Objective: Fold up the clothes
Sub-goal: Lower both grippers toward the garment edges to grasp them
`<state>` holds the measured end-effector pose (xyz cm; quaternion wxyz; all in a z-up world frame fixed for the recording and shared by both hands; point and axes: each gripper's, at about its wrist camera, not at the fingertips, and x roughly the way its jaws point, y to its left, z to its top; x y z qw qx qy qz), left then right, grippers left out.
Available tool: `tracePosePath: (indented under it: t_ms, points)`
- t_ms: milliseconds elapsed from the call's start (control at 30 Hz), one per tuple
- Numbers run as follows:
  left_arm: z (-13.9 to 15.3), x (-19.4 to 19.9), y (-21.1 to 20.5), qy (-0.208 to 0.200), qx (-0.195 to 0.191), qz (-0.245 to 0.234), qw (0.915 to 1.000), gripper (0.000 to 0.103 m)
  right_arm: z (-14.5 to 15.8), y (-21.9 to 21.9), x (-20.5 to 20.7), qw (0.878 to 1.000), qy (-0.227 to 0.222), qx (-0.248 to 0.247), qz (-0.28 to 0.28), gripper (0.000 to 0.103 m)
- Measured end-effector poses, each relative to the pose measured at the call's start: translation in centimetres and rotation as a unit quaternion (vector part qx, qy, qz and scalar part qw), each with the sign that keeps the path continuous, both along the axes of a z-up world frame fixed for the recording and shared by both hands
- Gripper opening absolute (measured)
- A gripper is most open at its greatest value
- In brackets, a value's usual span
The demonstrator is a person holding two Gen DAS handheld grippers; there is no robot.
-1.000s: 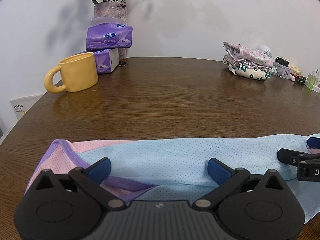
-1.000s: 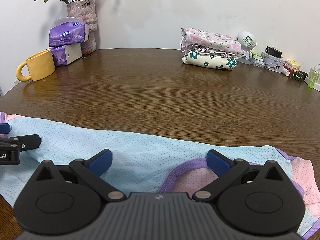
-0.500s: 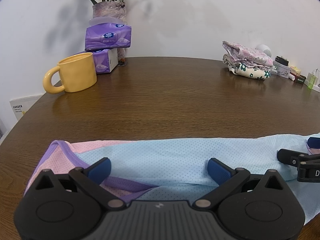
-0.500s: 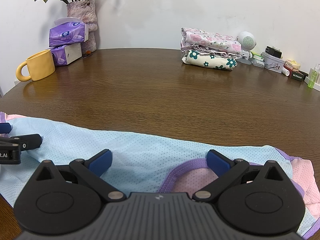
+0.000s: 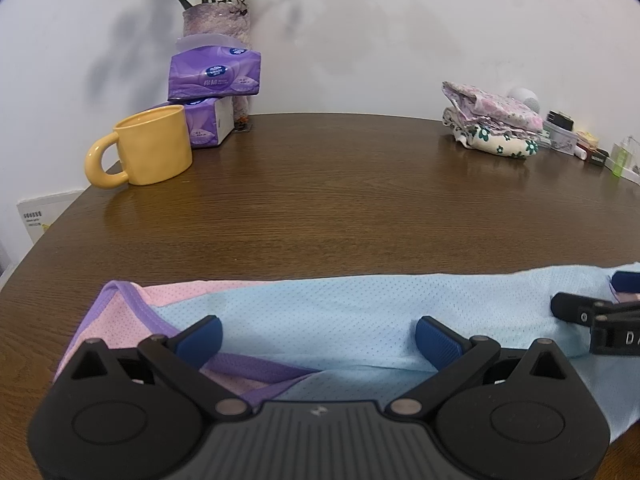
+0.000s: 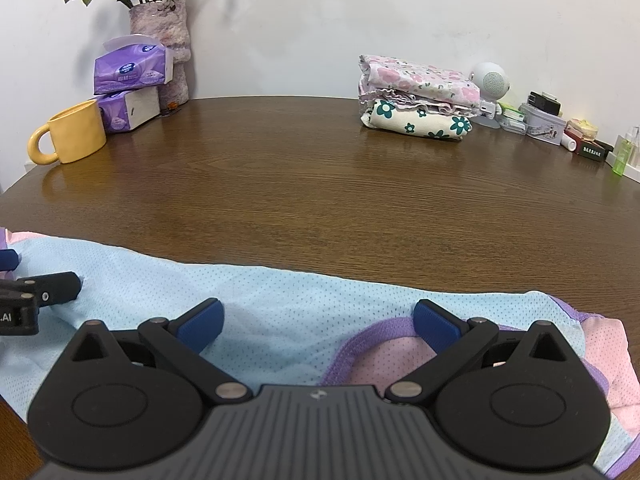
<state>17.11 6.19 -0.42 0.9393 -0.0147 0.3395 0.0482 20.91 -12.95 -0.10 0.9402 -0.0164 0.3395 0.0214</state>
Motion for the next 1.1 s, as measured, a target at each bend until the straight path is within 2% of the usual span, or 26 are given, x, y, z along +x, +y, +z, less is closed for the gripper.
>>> tracePosePath:
  t_ms: [167, 333, 433, 500, 533, 567, 600, 667, 733, 800, 867, 967, 1100]
  points:
    - [0.4, -0.9, 2.6, -0.007, -0.013, 0.005, 0.9999, 0.092, 0.0, -0.2, 0.0, 1.000, 0.000, 0.000, 0.006, 0.102]
    - [1.5, -1.9, 4.1, -0.027, -0.014, 0.029, 0.9991, 0.090, 0.4, -0.6, -0.4, 1.000, -0.011, -0.005, 0.006, 0.103]
    - [2.3, -2.4, 3.8, -0.048, -0.025, 0.007, 0.9985, 0.090, 1.8, -1.8, -1.6, 0.998, -0.056, 0.014, 0.002, 0.103]
    - [2.6, -2.4, 2.5, -0.053, -0.024, -0.009, 0.9983, 0.089, 2.5, -2.8, -2.1, 0.997, -0.063, 0.035, 0.004, 0.102]
    - [2.7, -2.3, 1.8, -0.055, -0.022, -0.019, 0.9981, 0.084, 2.9, -3.3, -2.3, 0.997, -0.065, 0.045, 0.005, 0.102]
    - [2.8, -2.3, 0.8, -0.057, -0.015, -0.029, 0.9978, 0.076, 3.0, -3.3, -2.3, 0.997, -0.062, 0.047, 0.012, 0.091]
    - [2.7, -2.2, -0.2, -0.055, -0.006, -0.038, 0.9977, 0.073, 3.0, -3.3, -2.3, 0.997, -0.059, 0.046, 0.022, 0.070]
    - [2.4, -1.8, -1.9, -0.042, 0.014, -0.057, 0.9974, 0.055, 2.7, -2.6, -2.2, 0.997, -0.049, 0.037, 0.041, 0.050]
    - [2.0, -1.4, -2.6, -0.030, 0.021, -0.064, 0.9973, 0.042, 2.2, -1.8, -2.1, 0.997, -0.038, 0.026, 0.062, 0.045]
    - [1.5, -1.2, -2.5, -0.020, 0.017, -0.062, 0.9977, 0.041, 1.7, -1.1, -2.0, 0.996, -0.027, 0.013, 0.081, 0.034]
    - [1.1, -1.0, -2.0, -0.013, 0.009, -0.060, 0.9981, 0.040, 1.2, -0.8, -1.8, 0.996, -0.015, 0.007, 0.087, 0.027]
    - [0.7, -0.8, -0.6, -0.010, -0.021, -0.052, 0.9984, 0.041, 1.0, -1.3, -1.5, 0.996, -0.007, 0.008, 0.084, 0.026]
    - [0.4, -1.2, -0.1, -0.020, -0.006, -0.052, 0.9984, 0.042, 0.7, -1.8, -1.3, 0.997, -0.006, 0.005, 0.083, 0.026]
